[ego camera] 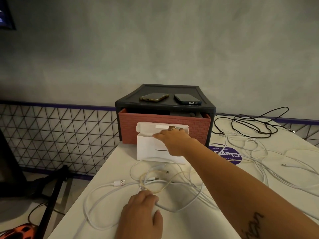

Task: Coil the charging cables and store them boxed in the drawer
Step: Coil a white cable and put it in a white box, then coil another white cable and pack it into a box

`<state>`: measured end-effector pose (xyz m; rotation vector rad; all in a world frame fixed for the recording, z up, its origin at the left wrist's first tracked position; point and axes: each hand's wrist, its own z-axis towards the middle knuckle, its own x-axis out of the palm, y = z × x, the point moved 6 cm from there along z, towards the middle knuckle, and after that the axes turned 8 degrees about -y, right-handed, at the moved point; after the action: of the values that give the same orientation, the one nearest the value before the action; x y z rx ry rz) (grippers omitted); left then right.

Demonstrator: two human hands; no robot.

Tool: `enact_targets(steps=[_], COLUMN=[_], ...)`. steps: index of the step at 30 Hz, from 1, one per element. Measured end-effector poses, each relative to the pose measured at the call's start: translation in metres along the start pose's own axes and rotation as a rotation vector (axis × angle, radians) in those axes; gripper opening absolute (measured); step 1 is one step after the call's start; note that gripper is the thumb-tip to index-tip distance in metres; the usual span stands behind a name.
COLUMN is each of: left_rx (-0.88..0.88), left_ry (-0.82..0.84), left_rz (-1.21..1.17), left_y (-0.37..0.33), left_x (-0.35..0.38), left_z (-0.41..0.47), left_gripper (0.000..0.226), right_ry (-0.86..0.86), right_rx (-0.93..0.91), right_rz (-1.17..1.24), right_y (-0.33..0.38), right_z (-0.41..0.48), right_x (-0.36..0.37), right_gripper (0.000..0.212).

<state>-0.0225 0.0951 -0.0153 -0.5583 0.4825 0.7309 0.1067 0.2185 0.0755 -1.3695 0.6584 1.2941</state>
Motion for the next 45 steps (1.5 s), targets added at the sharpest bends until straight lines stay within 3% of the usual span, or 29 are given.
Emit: enact_targets(steps=[7,9,13,17,20,26,29,35,40,45], left_rx=[-0.011,-0.042,-0.107,-0.106,-0.067,0.059,0.062,0.030,0.041,0.011], left_ry=[0.064,0.080,0.169,0.163,0.133,0.003,0.017,0.038,0.003,-0.052], left_rz=[0.009,-0.015,0.048,0.029,-0.001,0.053,0.054,-0.008,-0.018,-0.053], left_y=[-0.005,-0.005,-0.002,-0.006,-0.004,-0.004,-0.005,-0.006,-0.012,-0.020], left_x=[-0.003,-0.003,-0.002,-0.007,-0.004,-0.003,-0.002,-0.006,-0.015,-0.028], left_z=[0.001,0.001,0.003,0.006,0.002,-0.003,-0.003,-0.002,-0.002,-0.001], left_gripper=[0.030,0.028,0.035,0.033,0.034,0.032,0.030,0.010,0.007,0.008], right_ry=[-0.177,-0.216,-0.180,-0.236,-0.141,0.038,-0.069,-0.513,-0.685,-0.771], right_rx=[0.036,0.043,0.001,-0.084,-0.038,-0.025,-0.008,0.138,0.155,0.327], right_rz=[-0.199,-0.196,-0.011,0.219,0.411,0.447,0.454,0.461,0.302,0.217], right_y=[0.007,0.009,0.011,0.014,0.004,-0.009,-0.017,-0.059,-0.082,-0.123], right_z=[-0.010,-0.018,-0.038,-0.072,-0.102,-0.148,-0.152,-0.157,-0.163,-0.174], right_x=[-0.006,-0.003,0.006,0.007,0.015,0.024,0.013,-0.046,-0.091,-0.118], right_gripper=[0.033,0.037,0.053,0.039,0.033,0.023,0.018,0.023,0.029,0.023])
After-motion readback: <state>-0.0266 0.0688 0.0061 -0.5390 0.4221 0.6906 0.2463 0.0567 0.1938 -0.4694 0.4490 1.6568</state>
